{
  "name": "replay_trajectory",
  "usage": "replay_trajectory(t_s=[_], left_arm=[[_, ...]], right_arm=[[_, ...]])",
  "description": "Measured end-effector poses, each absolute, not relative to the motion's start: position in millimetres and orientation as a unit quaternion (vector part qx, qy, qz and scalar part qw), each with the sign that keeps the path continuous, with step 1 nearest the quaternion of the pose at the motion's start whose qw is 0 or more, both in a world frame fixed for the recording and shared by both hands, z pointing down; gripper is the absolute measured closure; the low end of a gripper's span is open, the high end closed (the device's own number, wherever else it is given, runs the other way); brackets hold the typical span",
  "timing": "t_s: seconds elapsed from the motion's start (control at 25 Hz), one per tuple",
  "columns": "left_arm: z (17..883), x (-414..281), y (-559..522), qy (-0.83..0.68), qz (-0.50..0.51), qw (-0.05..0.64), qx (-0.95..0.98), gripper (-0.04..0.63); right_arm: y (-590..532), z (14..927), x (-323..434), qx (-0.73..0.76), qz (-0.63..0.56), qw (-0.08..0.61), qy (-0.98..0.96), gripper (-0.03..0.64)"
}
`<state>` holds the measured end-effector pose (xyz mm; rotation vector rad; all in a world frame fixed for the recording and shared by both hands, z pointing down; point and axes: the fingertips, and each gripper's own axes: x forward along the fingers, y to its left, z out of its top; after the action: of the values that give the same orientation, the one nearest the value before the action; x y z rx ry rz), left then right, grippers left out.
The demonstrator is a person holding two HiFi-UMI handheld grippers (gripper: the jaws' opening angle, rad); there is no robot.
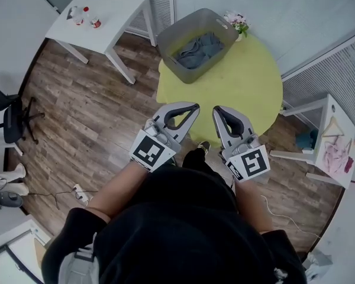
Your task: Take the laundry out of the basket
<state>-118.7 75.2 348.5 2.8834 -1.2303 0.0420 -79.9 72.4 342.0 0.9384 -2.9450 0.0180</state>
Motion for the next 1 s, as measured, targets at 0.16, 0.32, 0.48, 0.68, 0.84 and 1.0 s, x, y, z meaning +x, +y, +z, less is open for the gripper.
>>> replay_trajectory(t_s=[0.16,0.32,0.48,0.68,0.84,1.0], left_arm=[[347,-107,38,-0.403,0.021,0.003,0.915,0.586],[344,-91,5,-0.411,0.024,-0.001,0.911,0.586],[347,-75,-23,-0.417,0.031,0.007,0.909,0.586],[349,-68,-55,-0.436,0.043,0.014,0.899,0.586],[351,-66,-79,-0.448,0.048,0.018,0.893,0.586],[351,-73,-103,-0.445,0.068,0.013,0.893,0.586]], right_arm=[[35,339,-68,0.293,0.002,0.023,-0.956,0.594],[0,335,-55,0.28,-0.001,0.018,-0.96,0.594],[-28,337,-42,0.267,0.002,0.018,-0.963,0.594],[-63,340,-33,0.253,0.012,0.011,-0.967,0.594],[-85,341,-31,0.243,0.013,0.008,-0.97,0.594],[-111,343,-41,0.242,0.013,0.007,-0.97,0.594]])
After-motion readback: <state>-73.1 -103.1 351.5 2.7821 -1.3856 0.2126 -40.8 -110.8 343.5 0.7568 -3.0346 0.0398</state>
